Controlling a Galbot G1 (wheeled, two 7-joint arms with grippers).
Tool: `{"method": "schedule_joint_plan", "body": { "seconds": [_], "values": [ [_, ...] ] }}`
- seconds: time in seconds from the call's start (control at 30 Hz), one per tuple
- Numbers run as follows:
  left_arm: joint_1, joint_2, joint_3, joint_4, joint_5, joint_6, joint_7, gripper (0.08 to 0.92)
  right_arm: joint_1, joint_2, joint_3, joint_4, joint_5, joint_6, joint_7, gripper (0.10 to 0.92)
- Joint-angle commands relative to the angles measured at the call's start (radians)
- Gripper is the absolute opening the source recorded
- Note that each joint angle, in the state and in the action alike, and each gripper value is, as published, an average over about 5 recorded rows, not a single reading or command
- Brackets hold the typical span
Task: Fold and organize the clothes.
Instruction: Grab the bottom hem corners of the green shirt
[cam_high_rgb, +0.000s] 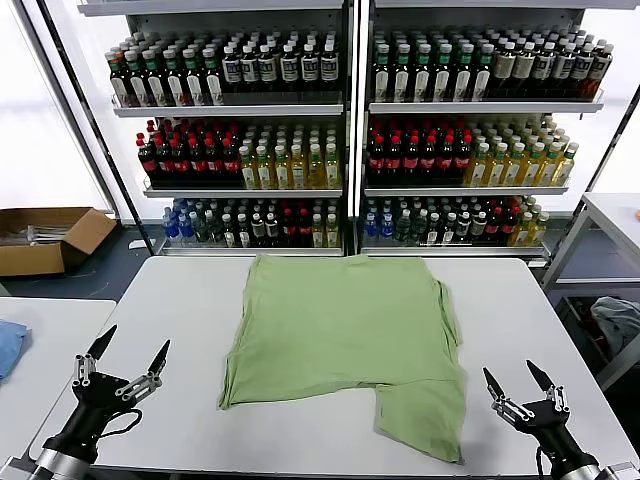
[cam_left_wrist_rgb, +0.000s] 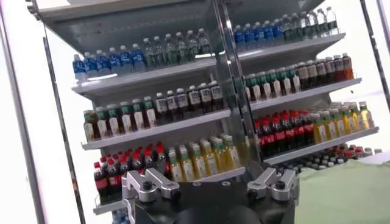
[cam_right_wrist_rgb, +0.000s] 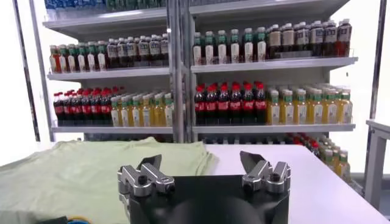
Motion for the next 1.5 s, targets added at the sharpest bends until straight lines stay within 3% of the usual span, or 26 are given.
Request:
{"method": "schedule_joint_plan", "body": {
  "seconds": [0.03,0.57,1.0,1.3,1.5],
  "values": [
    [-0.006,0.125,0.178,0.003,-0.015,0.061,-0.053,0.823,-0.025,-0.059,-0.06,0.022,-0.048,-0.032,0.058,0.823],
    [-0.051,0.284,0.348,0.087,-0.07,0.311,-0.203,0.823,-0.164,-0.197,-0.263,0.153,-0.084,-0.249,0.218,0.823],
    [-0.07,0.283,0.397,0.099,-0.067,0.419,-0.271,0.823,-0.224,-0.175,-0.285,0.167,-0.078,-0.293,0.258,0.823],
    [-0.081,0.269,0.424,0.134,-0.052,0.442,-0.271,0.823,-0.213,-0.158,-0.305,0.144,-0.079,-0.299,0.274,0.82],
    [-0.083,0.254,0.427,0.173,-0.044,0.435,-0.244,0.765,-0.207,-0.146,-0.313,0.119,-0.096,-0.296,0.273,0.698]
  ]
}}
